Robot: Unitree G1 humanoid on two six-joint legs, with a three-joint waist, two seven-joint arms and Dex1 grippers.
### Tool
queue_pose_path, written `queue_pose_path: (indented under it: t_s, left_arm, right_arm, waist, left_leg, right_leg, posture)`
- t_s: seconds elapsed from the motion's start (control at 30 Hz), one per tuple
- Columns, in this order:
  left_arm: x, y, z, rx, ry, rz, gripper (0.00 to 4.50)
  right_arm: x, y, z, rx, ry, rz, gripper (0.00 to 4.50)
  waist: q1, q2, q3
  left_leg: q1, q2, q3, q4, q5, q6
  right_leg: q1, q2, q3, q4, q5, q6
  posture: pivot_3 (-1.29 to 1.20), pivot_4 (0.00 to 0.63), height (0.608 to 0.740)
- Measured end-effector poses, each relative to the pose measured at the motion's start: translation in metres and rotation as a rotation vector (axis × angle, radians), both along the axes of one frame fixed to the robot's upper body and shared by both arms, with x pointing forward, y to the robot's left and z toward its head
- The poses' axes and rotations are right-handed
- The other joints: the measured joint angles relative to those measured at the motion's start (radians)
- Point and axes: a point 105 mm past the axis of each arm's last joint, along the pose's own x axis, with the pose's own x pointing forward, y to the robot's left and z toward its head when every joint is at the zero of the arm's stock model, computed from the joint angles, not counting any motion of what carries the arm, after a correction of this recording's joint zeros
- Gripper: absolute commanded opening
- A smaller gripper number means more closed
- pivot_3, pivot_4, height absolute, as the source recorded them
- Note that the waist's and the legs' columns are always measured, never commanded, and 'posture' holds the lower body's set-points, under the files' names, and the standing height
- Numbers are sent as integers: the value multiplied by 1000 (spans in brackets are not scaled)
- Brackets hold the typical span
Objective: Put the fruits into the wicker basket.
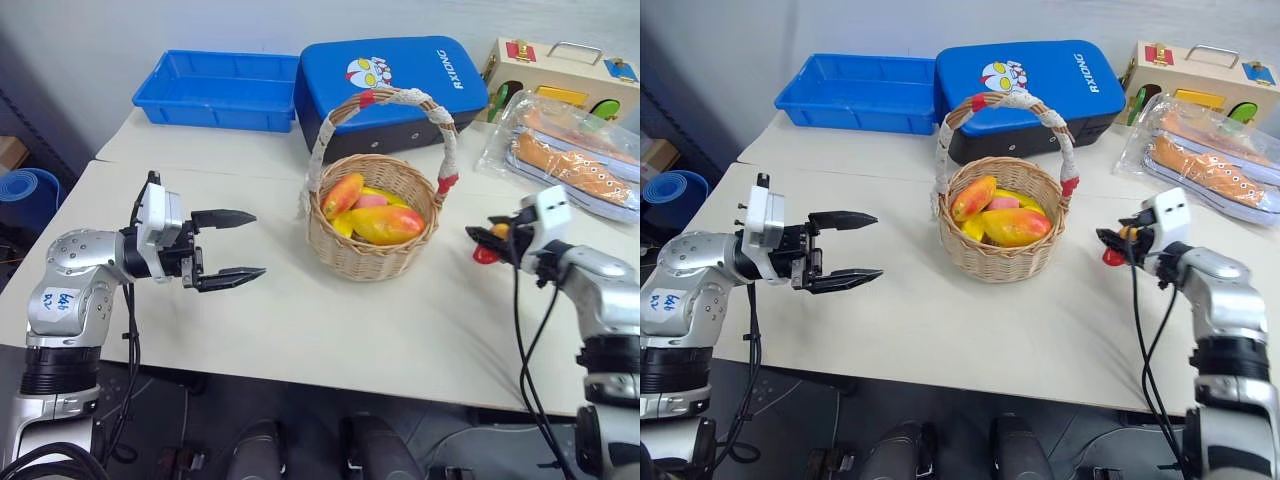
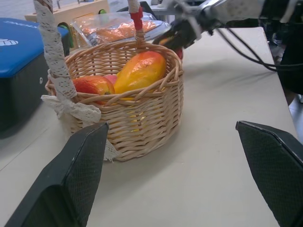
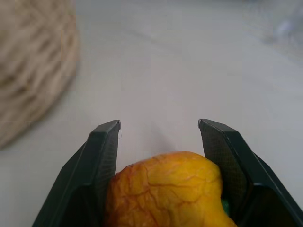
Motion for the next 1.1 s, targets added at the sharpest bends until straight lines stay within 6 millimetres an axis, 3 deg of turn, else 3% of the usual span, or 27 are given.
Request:
queue_pose_path:
  t_s: [0.1, 0.23, 0.33, 0.5, 0.63, 0.83, 0.87, 1.0, 1.1]
  left_arm:
    - [1, 2, 0, -7, 2, 14, 4500]
    - [5, 0, 3, -57, -24, 36, 4500]
    - [12, -5, 9, -121, -36, 52, 4500]
    - [13, -3, 11, -128, -35, 69, 4500]
    - [14, -3, 11, -131, -33, 79, 4500]
    - [11, -5, 12, -133, -44, 82, 4500]
    - [11, -5, 11, -134, -40, 83, 4500]
    - [10, -4, 8, -137, -25, 88, 4500]
    - [10, -2, 9, -138, -28, 93, 4500]
  right_arm:
    - [-38, 33, 40, -45, -139, 221, 2320]
    - [-64, 106, 68, -4, -197, 428, 2320]
    - [-62, 142, 66, 25, -169, 460, 2320]
    - [-24, 191, 59, 128, -150, 309, 2320]
    - [-1, 201, 61, 129, -200, 195, 2320]
    - [3, 208, 56, 104, -217, 212, 4292]
    - [1, 209, 57, 102, -221, 237, 4454]
    - [-19, 206, 54, 126, -208, 397, 4454]
    - [-23, 185, 49, 132, -215, 402, 4454]
  waist:
    - [-7, 0, 0]
    - [-26, 0, 0]
    - [-25, -1, 0]
    - [-28, -2, -1]
    - [-22, -2, -1]
    - [-24, -2, -1]
    - [-24, -2, -1]
    - [-24, -2, -1]
    - [-23, -2, -1]
  left_leg:
    - [2, 2, -1, 0, -1, -1]
    - [5, 3, -1, -1, 0, -3]
    - [4, 3, -2, -1, 1, -3]
    - [2, 2, -1, -1, 1, -4]
    - [-1, 2, -2, 0, 1, -4]
    - [-2, 1, -1, 0, 1, -2]
    - [-2, 1, -2, 0, 1, -2]
    - [-2, 1, -3, 0, 1, -2]
    - [-2, 1, -2, 0, 1, -2]
  right_leg:
    - [1, 3, 0, 0, 0, 0]
    - [2, 3, 0, 2, 1, 0]
    - [2, 3, 0, 2, 1, -1]
    - [-2, 2, 0, 5, 1, -1]
    - [-4, 1, -1, 5, 1, -1]
    - [-3, 0, -1, 4, 1, -1]
    - [-3, 0, -1, 4, 1, -1]
    - [-3, 1, -2, 4, 1, -1]
    - [-2, 0, -2, 3, 1, -1]
  posture:
    - [0, 150, 740]
    - [0, 150, 740]
    - [0, 150, 740]
    - [0, 150, 740]
    - [0, 150, 740]
    - [0, 150, 740]
    - [0, 150, 740]
    - [0, 150, 740]
    - [0, 150, 740]
